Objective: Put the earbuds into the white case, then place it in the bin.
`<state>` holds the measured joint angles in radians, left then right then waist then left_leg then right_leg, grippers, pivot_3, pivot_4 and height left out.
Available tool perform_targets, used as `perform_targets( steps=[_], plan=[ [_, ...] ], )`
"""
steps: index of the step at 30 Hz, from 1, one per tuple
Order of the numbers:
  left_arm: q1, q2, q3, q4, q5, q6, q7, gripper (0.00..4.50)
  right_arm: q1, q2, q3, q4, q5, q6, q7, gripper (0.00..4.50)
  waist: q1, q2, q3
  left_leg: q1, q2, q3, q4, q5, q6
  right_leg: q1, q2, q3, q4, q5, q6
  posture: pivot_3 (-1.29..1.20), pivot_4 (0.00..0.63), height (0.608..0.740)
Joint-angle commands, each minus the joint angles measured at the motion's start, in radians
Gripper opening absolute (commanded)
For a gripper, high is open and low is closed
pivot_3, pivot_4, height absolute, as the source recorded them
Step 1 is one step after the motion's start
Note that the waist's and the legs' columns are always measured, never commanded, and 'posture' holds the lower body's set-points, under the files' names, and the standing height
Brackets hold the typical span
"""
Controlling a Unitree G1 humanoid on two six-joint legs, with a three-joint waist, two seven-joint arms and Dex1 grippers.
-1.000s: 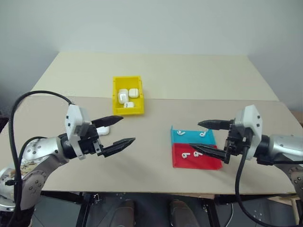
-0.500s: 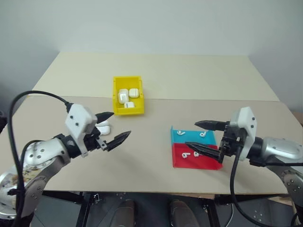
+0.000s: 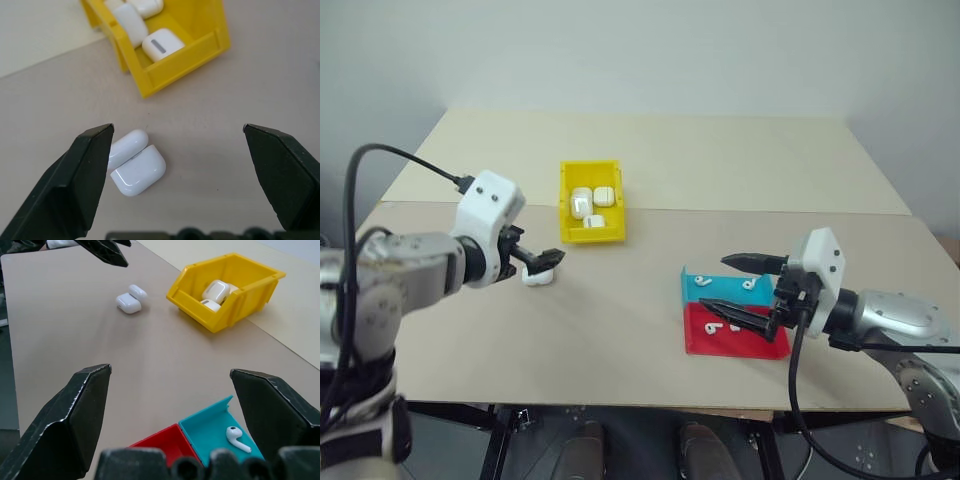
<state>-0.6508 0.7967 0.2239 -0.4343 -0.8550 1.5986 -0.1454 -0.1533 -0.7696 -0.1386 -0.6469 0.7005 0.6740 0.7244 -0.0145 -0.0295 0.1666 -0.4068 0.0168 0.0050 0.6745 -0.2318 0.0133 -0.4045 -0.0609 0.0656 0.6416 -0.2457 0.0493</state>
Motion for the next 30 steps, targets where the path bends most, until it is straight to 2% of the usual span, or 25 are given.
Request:
perform_targets(
  steps=[1, 4, 9, 11, 13, 16, 19, 27, 30],
  plan=[
    [-0.051, 0.036, -0.018, 0.106, -0.137, 0.016, 0.144, 4.5, -0.02, 0.011, 0.005, -0.029, -0.015, -0.034, -0.009, 4.44, -0.006, -0.002, 0.001, 0.0, 0.0, 0.0, -0.001, 0.0, 0.0, -0.001, 0.0, 0.001, 0.0, 0.0, 0.0, 0.0, 0.15, 0.74],
    [-0.081, 0.095, -0.07, 0.194, -0.321, 0.016, 0.291, 4.5, -0.026, 0.026, 0.018, -0.028, -0.028, -0.035, -0.021, 4.44, -0.006, -0.002, 0.001, -0.003, 0.001, -0.001, -0.001, 0.0, -0.001, -0.006, 0.0, 0.002, 0.004, 0.0, -0.001, 0.0, 0.15, 0.74],
    [-0.193, 0.155, -0.191, 0.413, -0.683, 0.016, 0.659, 4.5, -0.009, 0.041, 0.037, -0.035, -0.049, -0.041, -0.029, 4.44, 0.004, -0.002, 0.001, -0.003, 0.0, -0.002, -0.001, 0.0, -0.002, -0.006, -0.002, 0.002, 0.005, 0.0, -0.001, 0.0, 0.15, 0.74],
    [-0.203, 0.223, -0.3, 0.457, -0.962, -0.129, 0.936, 4.5, -0.006, 0.043, 0.036, -0.039, -0.049, -0.036, -0.029, 4.44, 0.003, -0.002, 0.001, -0.003, -0.001, -0.002, 0.0, 0.0, -0.002, -0.006, -0.004, 0.001, 0.005, 0.0, -0.001, 0.0, 0.15, 0.74],
    [-0.188, 0.24, -0.352, 0.44, -1.104, -0.254, 1.141, 4.5, -0.002, 0.041, 0.033, -0.043, -0.048, -0.033, -0.03, 4.44, 0.003, -0.002, 0.001, -0.003, -0.001, -0.003, -0.001, 0.0, -0.002, -0.007, -0.008, 0.001, 0.005, 0.0, 0.0, 0.0, 0.15, 0.74],
    [-0.164, 0.174, -0.368, 0.417, -1.117, -0.32, 1.295, 4.5, 0.001, 0.032, 0.031, -0.041, -0.052, -0.032, -0.025, 4.44, 0.005, -0.002, 0.001, -0.006, -0.004, -0.003, -0.002, 0.001, -0.004, -0.01, -0.014, 0.0, 0.006, 0.0, 0.0, 0.0, 0.15, 0.74],
    [-0.131, 0.078, -0.324, 0.405, -1.117, -0.369, 1.43, 4.5, -0.01, 0.029, 0.036, -0.029, -0.058, -0.034, -0.023, 4.44, 0.01, -0.002, 0.001, -0.006, -0.005, -0.002, -0.003, 0.002, -0.005, -0.01, -0.014, -0.001, 0.006, 0.0, 0.0, 0.0, 0.15, 0.74],
    [-0.127, -0.167, -0.221, 0.451, -1.117, -0.412, 1.717, 4.5, -0.019, 0.047, 0.053, -0.027, -0.086, -0.041, -0.036, 4.44, 0.02, -0.002, 0.001, -0.009, -0.01, -0.002, -0.003, 0.003, -0.006, -0.014, -0.013, -0.001, 0.006, 0.0, 0.0, 0.0, 0.15, 0.74],
    [-0.139, -0.211, -0.194, 0.472, -1.117, -0.42, 1.76, 4.5, -0.01, 0.047, 0.046, -0.034, -0.091, -0.041, -0.035, 4.44, 0.023, -0.003, 0.001, -0.009, -0.011, -0.002, -0.002, 0.003, -0.006, -0.014, -0.014, -0.001, 0.006, 0.0, 0.0, 0.0, 0.15, 0.74]
  ],
)
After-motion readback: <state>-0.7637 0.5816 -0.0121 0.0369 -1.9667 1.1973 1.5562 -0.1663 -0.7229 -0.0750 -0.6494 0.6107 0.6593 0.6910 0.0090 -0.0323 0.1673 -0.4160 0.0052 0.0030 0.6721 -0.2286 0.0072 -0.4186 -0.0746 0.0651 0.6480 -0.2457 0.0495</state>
